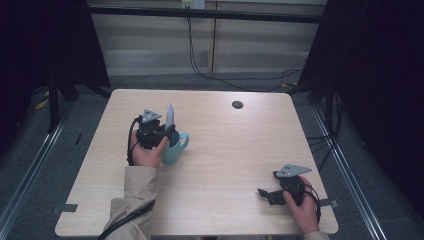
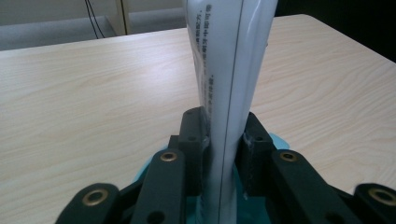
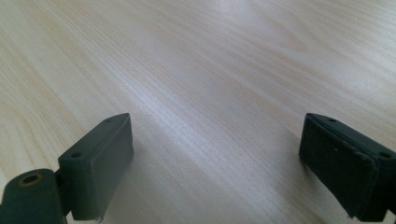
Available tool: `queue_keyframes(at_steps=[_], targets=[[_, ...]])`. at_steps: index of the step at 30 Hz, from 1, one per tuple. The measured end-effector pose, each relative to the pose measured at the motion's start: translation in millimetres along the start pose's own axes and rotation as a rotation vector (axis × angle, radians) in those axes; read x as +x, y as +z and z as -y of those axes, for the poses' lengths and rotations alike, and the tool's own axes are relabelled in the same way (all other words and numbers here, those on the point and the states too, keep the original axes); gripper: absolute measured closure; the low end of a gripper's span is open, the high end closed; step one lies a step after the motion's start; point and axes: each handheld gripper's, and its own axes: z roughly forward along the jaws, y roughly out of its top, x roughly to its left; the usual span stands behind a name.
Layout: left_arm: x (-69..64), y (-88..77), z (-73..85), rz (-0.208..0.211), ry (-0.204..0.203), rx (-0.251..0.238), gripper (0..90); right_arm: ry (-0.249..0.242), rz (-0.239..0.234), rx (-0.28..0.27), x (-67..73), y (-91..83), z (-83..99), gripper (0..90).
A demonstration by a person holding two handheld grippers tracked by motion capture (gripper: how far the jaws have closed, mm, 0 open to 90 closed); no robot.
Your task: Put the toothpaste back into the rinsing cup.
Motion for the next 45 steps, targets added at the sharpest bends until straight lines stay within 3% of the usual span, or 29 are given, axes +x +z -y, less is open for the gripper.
queue_keyframes(at_steps=[22,45], targets=[[-5.7,-6.2,4.0,0.014,0.028,0.005,73.6,0.000,0.000,0.000,0.0,0.0,0.0,9.5],[-6.4,-5.5,4.2,0.023,0.010,0.002,71.0,0.000,0.000,0.000,0.0,0.0,0.0,9.5]])
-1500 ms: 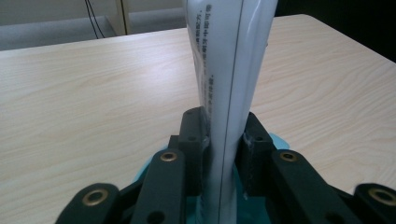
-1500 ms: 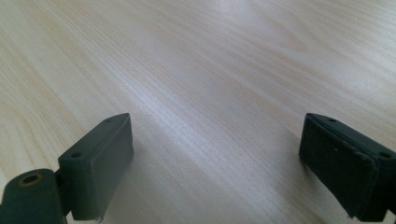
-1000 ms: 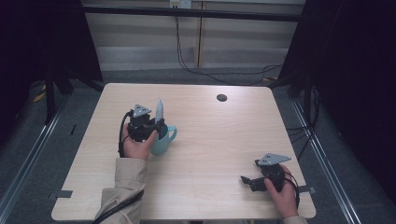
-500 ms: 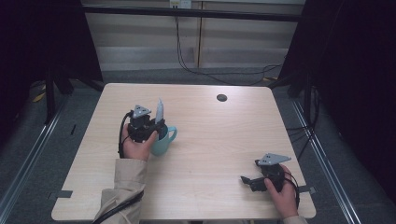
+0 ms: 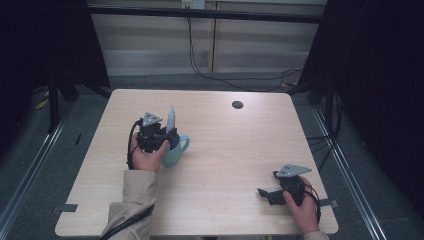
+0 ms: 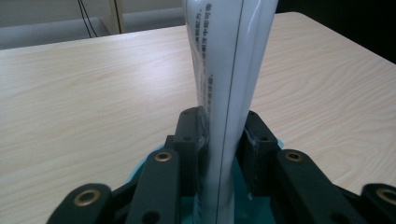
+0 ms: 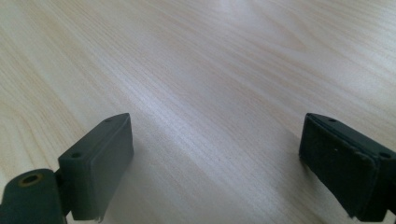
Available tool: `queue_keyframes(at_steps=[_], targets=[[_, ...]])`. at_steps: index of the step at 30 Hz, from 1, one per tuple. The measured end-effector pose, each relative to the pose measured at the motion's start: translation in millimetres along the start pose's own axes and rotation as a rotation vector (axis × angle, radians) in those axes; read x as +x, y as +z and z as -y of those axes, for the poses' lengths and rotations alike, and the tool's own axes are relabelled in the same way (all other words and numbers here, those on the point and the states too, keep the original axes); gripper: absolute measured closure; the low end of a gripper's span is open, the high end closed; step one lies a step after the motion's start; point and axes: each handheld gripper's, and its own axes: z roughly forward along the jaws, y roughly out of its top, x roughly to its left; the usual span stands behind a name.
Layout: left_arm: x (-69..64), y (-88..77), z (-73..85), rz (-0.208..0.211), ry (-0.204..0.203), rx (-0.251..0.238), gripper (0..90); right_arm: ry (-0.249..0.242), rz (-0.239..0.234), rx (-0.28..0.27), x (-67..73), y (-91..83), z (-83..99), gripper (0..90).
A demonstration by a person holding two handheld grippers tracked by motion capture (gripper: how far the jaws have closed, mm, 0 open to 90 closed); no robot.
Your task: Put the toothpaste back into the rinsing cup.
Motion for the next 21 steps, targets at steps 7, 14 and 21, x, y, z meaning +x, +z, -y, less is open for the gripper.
queue_keyframes(at_steps=[7,14,21], targets=[[-1.1,-0.2,-0.6,0.007,0.016,0.000,67.0,0.000,0.000,0.000,0.0,0.0,0.0,9.5],[-1.9,-0.8,-1.8,0.005,0.032,0.002,61.2,0.000,0.000,0.000,0.0,0.0,0.0,9.5],[-1.3,-1.4,-3.1,-0.011,0.042,0.007,51.9,0.000,0.000,0.000,0.0,0.0,0.0,9.5]])
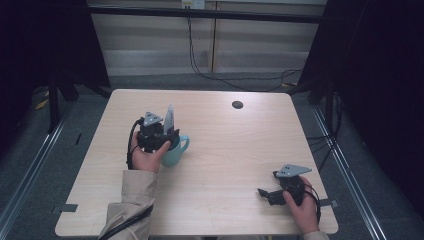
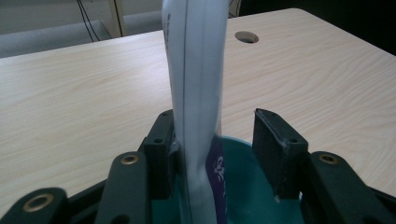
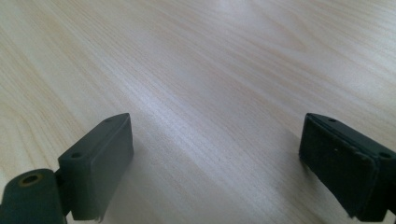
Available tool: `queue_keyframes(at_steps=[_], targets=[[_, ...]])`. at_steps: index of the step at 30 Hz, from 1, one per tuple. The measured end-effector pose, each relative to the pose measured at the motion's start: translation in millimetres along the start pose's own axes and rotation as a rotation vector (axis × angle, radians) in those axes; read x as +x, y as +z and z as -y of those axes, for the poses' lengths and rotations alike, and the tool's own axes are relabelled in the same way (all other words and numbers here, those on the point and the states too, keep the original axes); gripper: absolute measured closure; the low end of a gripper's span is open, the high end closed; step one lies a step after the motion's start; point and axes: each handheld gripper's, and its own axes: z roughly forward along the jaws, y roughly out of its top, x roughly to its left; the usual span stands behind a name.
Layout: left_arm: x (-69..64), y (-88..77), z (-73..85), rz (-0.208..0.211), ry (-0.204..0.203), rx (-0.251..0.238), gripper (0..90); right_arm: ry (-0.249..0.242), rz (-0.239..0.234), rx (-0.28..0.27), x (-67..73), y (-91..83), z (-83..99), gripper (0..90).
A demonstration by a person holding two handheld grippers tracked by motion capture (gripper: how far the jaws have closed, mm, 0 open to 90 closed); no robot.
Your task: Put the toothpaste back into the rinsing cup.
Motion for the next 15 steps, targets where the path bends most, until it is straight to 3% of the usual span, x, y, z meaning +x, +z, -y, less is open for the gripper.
queue_keyframes(at_steps=[7,8,15], targets=[[1.6,-2.0,-1.2,-0.007,-0.006,0.004,45.5,0.000,0.000,0.000,0.0,0.0,0.0,9.5],[2.0,-2.7,-1.7,-0.005,-0.022,0.007,44.5,0.000,0.000,0.000,0.0,0.0,0.0,9.5],[2.6,-5.9,-4.1,-0.006,-0.011,0.019,39.0,0.000,0.000,0.000,0.0,0.0,0.0,9.5]])
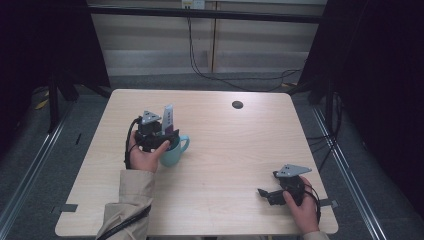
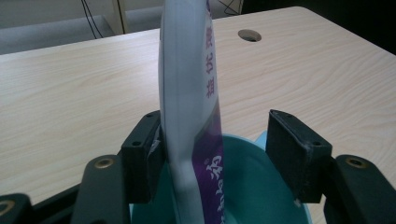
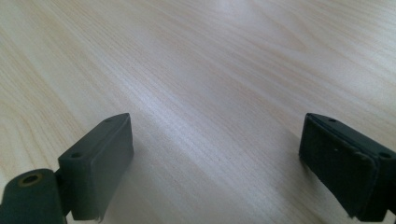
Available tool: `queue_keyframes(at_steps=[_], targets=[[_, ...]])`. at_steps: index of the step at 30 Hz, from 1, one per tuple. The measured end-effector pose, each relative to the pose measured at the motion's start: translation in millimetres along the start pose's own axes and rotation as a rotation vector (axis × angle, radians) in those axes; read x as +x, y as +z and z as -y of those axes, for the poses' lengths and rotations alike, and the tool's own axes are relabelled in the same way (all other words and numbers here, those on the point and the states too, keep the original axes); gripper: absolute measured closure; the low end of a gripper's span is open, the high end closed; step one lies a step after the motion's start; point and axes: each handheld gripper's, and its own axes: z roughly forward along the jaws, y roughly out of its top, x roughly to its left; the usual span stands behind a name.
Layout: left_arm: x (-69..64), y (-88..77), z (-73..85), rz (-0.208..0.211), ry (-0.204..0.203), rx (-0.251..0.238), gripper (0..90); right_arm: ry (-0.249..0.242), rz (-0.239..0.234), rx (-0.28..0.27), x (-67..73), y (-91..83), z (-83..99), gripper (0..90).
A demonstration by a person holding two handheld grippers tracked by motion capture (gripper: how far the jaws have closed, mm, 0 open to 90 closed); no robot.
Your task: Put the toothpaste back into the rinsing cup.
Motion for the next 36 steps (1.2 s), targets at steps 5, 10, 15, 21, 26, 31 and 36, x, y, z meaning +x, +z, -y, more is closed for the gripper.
queue_keyframes(at_steps=[5,10,15,21,26,31,36], targets=[[2.1,-2.5,-0.9,-0.004,-0.014,0.011,33.3,0.000,0.000,0.000,0.0,0.0,0.0,9.5],[2.9,-4.3,-1.8,0.007,-0.016,0.019,28.0,0.000,0.000,0.000,0.0,0.0,0.0,9.5],[3.3,-7.5,-2.8,0.017,-0.011,0.025,25.1,0.000,0.000,0.000,0.0,0.0,0.0,9.5],[3.4,-11.8,-4.6,0.036,-0.001,0.030,19.4,0.000,0.000,0.000,0.0,0.0,0.0,9.5],[3.6,-12.1,-3.6,0.043,-0.005,0.047,16.9,0.000,0.000,0.000,0.0,0.0,0.0,9.5],[3.4,-14.0,-1.7,0.046,0.000,0.053,16.7,0.000,0.000,0.000,0.0,0.0,0.0,9.5],[4.4,-16.0,0.9,0.050,-0.003,0.064,16.6,0.000,0.000,0.000,0.0,0.0,0.0,9.5]])
